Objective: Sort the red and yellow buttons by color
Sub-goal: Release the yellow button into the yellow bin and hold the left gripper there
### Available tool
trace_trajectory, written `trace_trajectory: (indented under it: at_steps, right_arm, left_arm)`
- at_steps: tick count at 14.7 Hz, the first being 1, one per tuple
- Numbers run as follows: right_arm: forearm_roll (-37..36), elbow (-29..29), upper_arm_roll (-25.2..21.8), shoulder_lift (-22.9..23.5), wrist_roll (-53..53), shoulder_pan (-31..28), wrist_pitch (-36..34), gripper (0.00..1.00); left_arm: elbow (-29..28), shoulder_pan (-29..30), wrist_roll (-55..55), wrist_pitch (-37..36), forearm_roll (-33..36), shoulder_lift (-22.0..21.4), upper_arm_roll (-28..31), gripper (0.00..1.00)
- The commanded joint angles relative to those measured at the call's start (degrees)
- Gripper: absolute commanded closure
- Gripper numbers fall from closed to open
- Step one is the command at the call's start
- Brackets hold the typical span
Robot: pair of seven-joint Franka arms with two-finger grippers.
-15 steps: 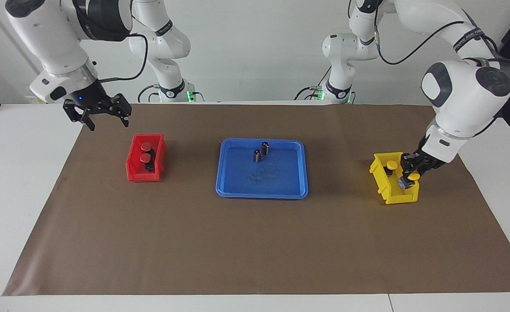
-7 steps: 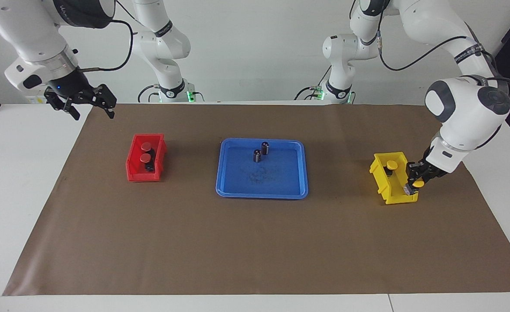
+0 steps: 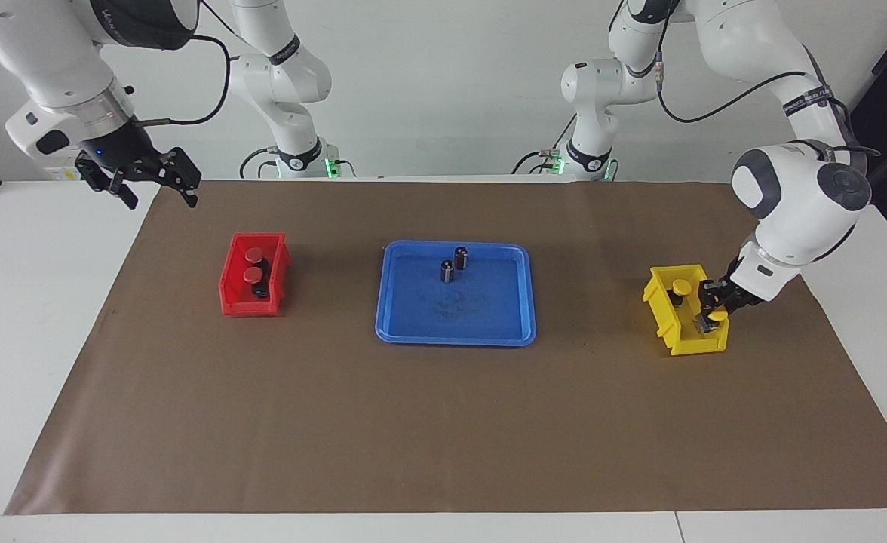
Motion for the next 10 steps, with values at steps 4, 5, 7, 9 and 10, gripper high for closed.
trace_trajectory:
  at_steps: [4,5,7,9,10]
  right_arm:
    - [-0.39,0.95,0.55,0.42,1.04,-0.83,-1.34,0.0]
    - [-0.47,0.95,0.55,0.42,1.04,-0.83,-1.34,0.0]
    - [-0.47,0.95,0.55,0.42,1.04,-0.83,-1.25,0.0]
    - [-0.47,1.04,0.64,0.42,1.13,-0.56,-1.34,0.0]
    - [-0.39,1.04,0.64,0.51,1.04,-0.65,-1.17,0.0]
  left_arm:
    - [-3.68,-0.25,0.82,1.72,0.29,-1.84,-0.53,0.99]
    - [-4.82,-0.25,0.91,2.59,0.29,-2.1,-0.53,0.99]
    - [-5.53,-0.34,0.82,4.09,0.29,-1.58,-0.53,0.99]
    - [-6.14,-0.26,0.91,5.23,0.29,-1.49,-0.53,0.99]
    - [-6.84,-0.25,0.91,6.19,0.29,-1.49,-0.53,0.99]
